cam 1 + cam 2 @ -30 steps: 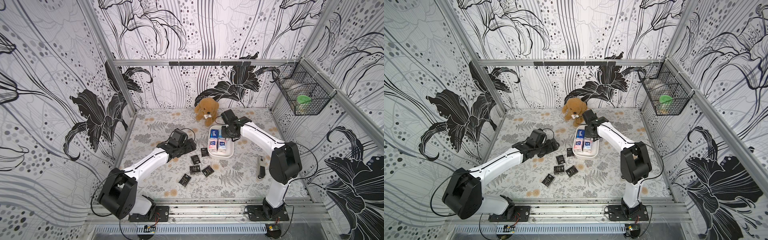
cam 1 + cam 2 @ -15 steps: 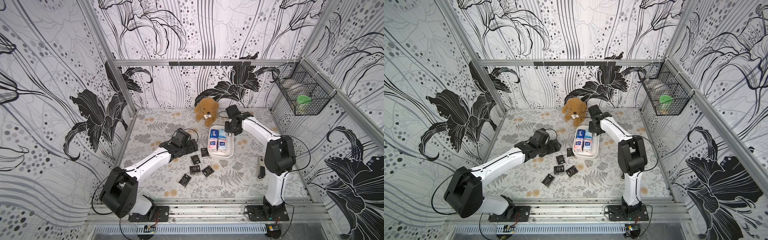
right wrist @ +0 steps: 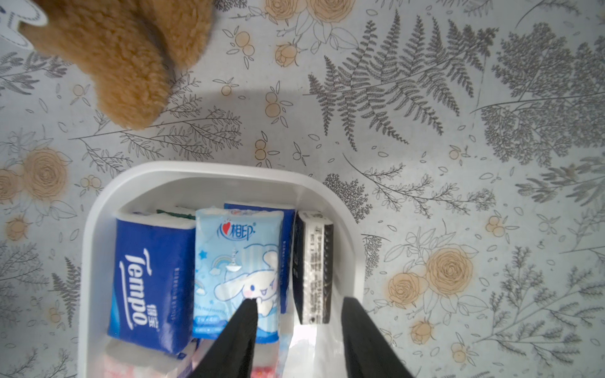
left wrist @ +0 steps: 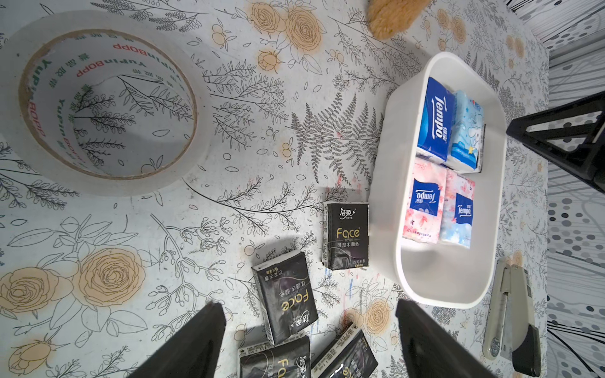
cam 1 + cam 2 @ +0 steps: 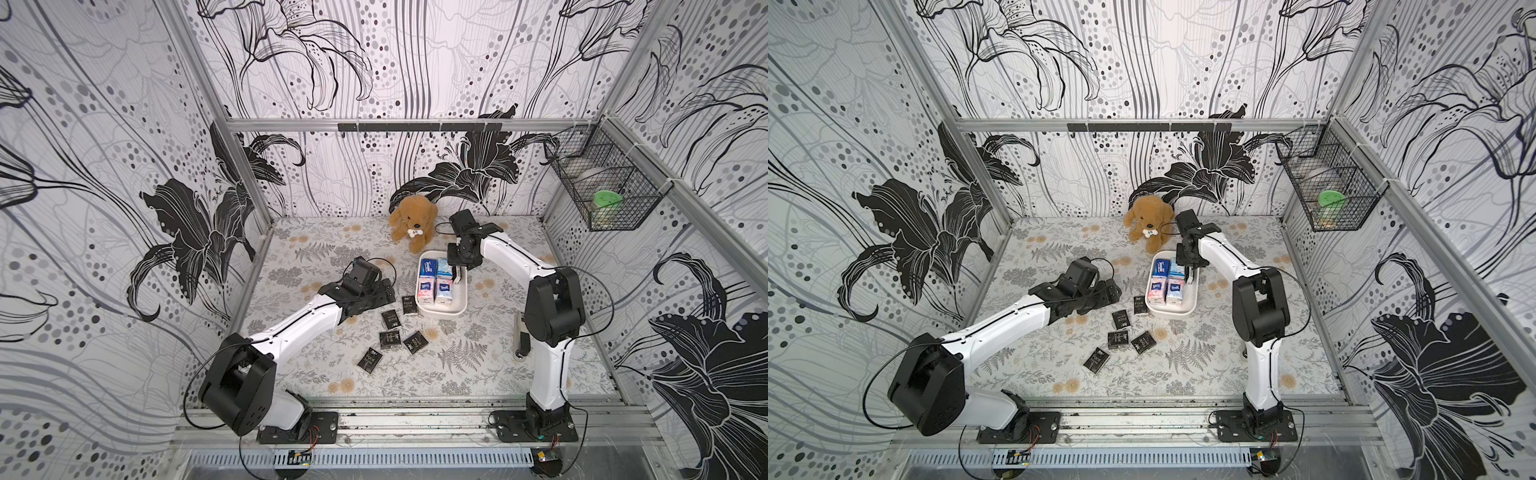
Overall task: Put the pocket tissues into the storage box
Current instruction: Place the pocket tissues in the storage box, then pick up the pocket tissues from the center of the board.
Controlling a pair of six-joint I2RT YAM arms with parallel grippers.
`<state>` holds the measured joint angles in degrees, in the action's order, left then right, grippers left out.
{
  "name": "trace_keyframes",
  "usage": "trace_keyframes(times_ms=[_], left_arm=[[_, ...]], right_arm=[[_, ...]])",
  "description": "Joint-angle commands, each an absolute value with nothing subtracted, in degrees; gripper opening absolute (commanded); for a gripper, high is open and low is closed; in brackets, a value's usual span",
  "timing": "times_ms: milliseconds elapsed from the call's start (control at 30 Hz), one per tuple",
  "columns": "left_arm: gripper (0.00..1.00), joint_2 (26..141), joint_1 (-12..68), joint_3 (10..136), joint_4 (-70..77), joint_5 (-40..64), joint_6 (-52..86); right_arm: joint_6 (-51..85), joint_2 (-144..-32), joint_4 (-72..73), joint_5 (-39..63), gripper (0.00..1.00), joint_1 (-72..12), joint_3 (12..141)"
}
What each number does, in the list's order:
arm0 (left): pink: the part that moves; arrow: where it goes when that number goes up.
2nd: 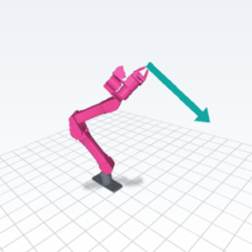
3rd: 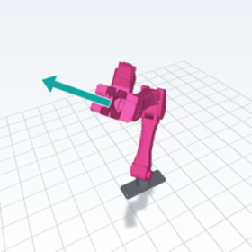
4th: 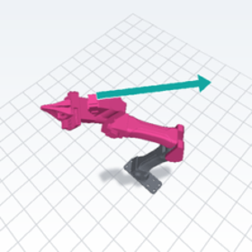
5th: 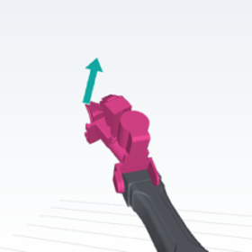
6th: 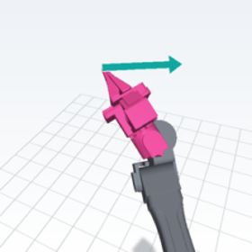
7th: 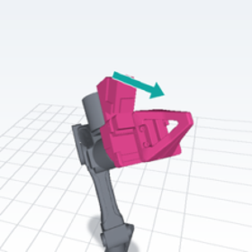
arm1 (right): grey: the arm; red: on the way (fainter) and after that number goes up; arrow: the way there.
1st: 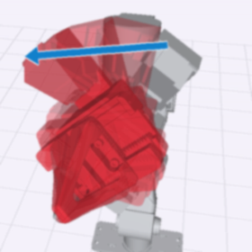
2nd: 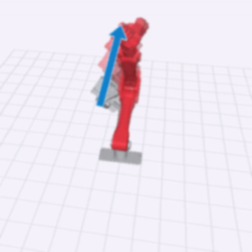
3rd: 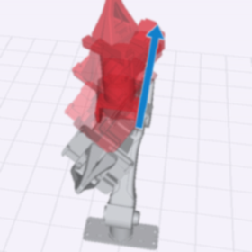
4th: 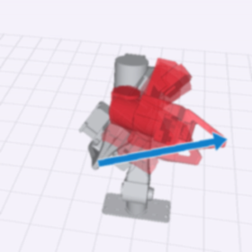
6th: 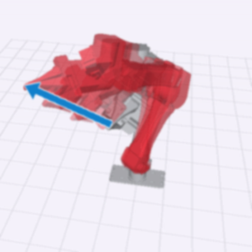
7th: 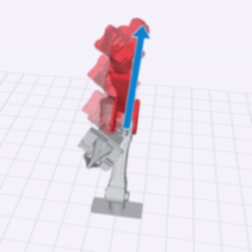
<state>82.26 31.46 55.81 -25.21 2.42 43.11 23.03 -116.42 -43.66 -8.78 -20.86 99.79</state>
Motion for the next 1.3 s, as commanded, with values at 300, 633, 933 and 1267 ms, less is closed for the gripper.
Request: trace_keyframes(times_ms=[300, 633, 933, 1267], left_arm=[[0.88, 82.2, 30.9, 56.8, -23.6, 1.3, 42.3], [0.88, 79.0, 20.6, 47.6, -16.5, 9.0, 48.0], [0.88, 74.3, 15.9, 44.0, -17.3, 9.4, 47.9], [0.88, 74.3, 15.9, 45.1, -17.3, 9.4, 48.2]], right_arm=[[25.4, -105.4, -44.3, -6.4, 0.5, -22.7, 94.3], [33.0, -97.9, -40.6, -3.7, 0.51, -35.5, 82.0], [40.4, -98.4, -41.2, 0.2, 0.59, -49.9, 75.6], [51.1, -93.7, -35.4, 9.2, 0.77, -55.5, 61.8]])
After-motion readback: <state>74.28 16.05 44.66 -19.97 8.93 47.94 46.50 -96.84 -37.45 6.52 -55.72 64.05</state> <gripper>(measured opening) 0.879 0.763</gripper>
